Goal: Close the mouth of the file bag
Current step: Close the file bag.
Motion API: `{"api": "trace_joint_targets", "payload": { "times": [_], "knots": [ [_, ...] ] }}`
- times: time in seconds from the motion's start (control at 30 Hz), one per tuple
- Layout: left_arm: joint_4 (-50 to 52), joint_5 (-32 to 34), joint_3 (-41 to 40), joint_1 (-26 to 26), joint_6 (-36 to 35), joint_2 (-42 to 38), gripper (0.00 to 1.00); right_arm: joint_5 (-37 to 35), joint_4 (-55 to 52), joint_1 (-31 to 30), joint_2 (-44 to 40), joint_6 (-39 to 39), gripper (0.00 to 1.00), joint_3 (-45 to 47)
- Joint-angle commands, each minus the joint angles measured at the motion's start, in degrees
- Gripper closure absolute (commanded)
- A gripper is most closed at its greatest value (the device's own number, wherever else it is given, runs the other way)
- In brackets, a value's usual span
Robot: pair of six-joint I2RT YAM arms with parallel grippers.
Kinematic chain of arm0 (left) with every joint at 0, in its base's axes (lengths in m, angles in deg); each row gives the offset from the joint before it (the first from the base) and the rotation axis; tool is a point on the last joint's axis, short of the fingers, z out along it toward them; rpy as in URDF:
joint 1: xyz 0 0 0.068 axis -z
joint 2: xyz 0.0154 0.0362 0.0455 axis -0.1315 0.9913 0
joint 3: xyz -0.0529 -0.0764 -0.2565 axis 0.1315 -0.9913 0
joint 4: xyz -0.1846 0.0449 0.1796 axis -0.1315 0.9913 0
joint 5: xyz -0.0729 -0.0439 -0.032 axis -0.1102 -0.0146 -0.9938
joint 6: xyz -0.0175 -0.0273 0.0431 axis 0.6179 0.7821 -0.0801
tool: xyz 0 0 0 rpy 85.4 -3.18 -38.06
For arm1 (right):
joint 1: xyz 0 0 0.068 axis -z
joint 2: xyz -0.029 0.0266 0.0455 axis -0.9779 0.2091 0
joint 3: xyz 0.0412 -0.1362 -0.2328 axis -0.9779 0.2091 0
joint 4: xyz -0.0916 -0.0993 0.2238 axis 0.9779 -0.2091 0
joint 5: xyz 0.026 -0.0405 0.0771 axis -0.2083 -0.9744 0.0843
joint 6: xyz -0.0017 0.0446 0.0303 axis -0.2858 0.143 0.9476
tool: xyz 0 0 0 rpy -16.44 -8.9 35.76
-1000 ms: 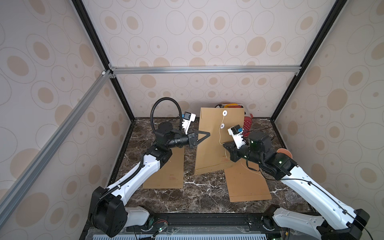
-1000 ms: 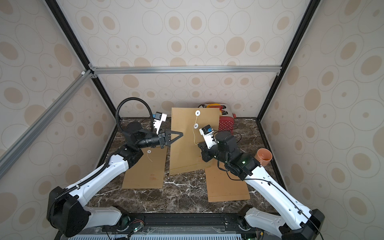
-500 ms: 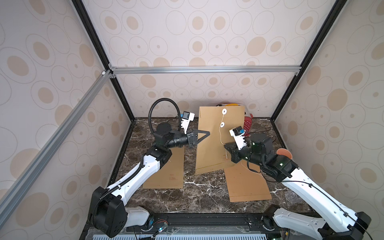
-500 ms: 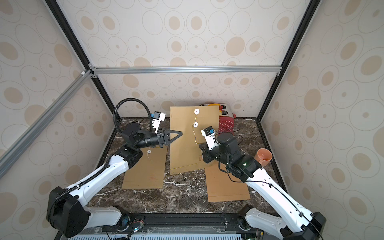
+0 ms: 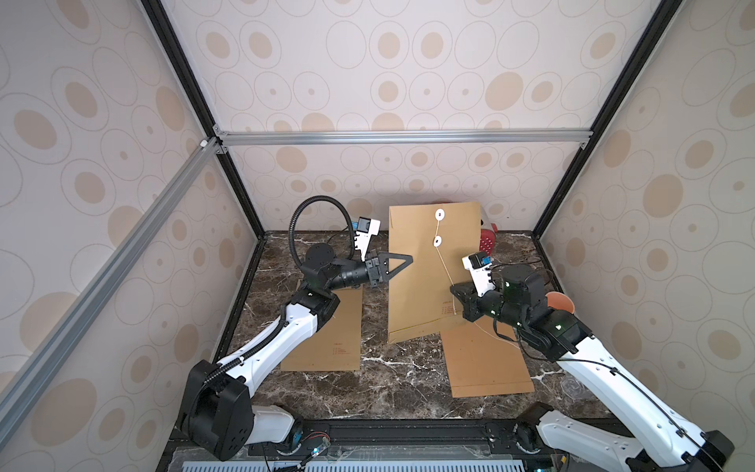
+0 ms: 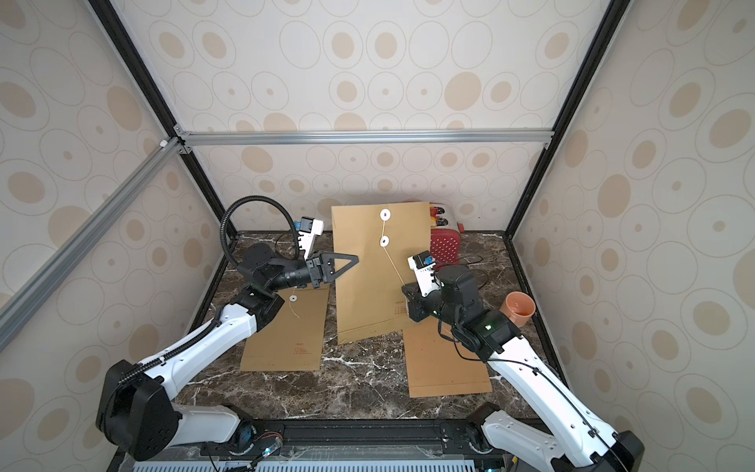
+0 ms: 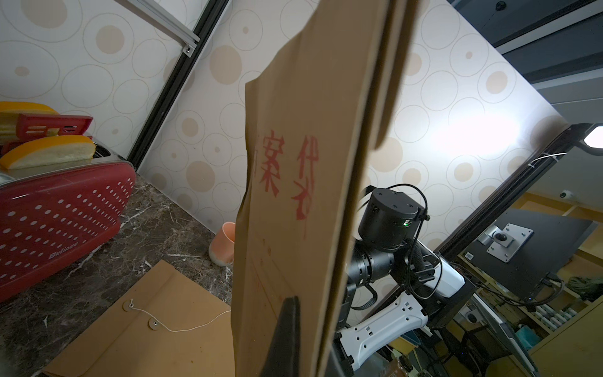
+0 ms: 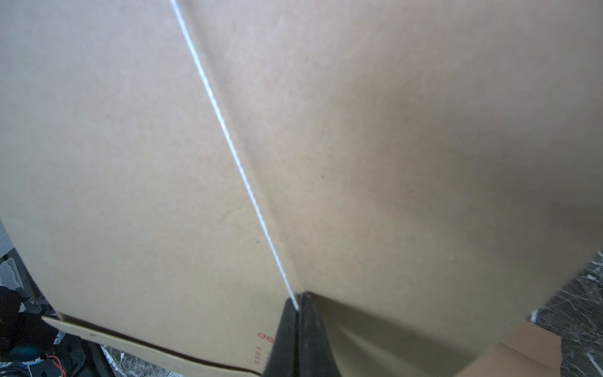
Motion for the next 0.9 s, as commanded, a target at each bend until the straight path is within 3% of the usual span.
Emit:
{"api": "trace_joint_targets", "payload": {
  "times": [0.0,0.3,0.53,0.87],
  "knots": [
    [-4.8,-1.2,0.5,-0.3,1.6,-0.1,1.0,1.3,-0.2,0.6,-0.7,0.1,1.0,0.4],
    [1.8,-1.8,1.8,-0.3,-3.0,-1.2,1.0,4.7,-2.0,4.1,-0.6,-1.4,1.0,-1.8],
    [-0.4,-2.7,1.7,-0.3,-1.6,-1.2,1.0,9.0,-6.0,8.7,2.0,-3.8,1.0,-7.2],
    [0.6,-2.9,1.9,-0.3,-2.1,-1.4,1.0,9.3,-12.3,13.6,6.5,-7.7,1.0,-15.1]
  ]
}}
